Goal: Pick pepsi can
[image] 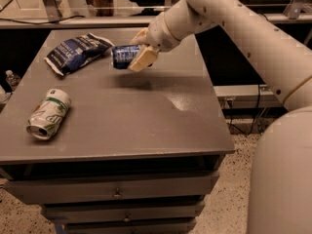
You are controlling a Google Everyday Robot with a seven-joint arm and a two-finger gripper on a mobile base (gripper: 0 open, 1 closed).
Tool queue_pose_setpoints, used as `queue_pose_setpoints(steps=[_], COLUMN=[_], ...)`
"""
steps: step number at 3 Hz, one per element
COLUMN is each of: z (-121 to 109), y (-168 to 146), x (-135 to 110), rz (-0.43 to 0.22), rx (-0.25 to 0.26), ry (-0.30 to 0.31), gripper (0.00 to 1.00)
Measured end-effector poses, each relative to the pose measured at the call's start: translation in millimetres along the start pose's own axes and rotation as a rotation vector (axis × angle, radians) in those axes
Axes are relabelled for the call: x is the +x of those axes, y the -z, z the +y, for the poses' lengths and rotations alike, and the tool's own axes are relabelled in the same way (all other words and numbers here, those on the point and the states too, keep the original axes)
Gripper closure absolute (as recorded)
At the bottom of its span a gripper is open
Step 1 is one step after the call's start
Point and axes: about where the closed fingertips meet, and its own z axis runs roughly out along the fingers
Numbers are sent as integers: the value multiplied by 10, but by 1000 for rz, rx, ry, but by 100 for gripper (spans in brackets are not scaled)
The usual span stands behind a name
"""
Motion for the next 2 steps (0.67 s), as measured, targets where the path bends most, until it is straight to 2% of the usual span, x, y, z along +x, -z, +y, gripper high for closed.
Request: queue_pose_setpoints(steps=[1,2], z=[139,149], y=[362,407], x=[-218,-214], rz=[-60,-65], rx=[33,38], ry=[43,44], gripper=[100,100])
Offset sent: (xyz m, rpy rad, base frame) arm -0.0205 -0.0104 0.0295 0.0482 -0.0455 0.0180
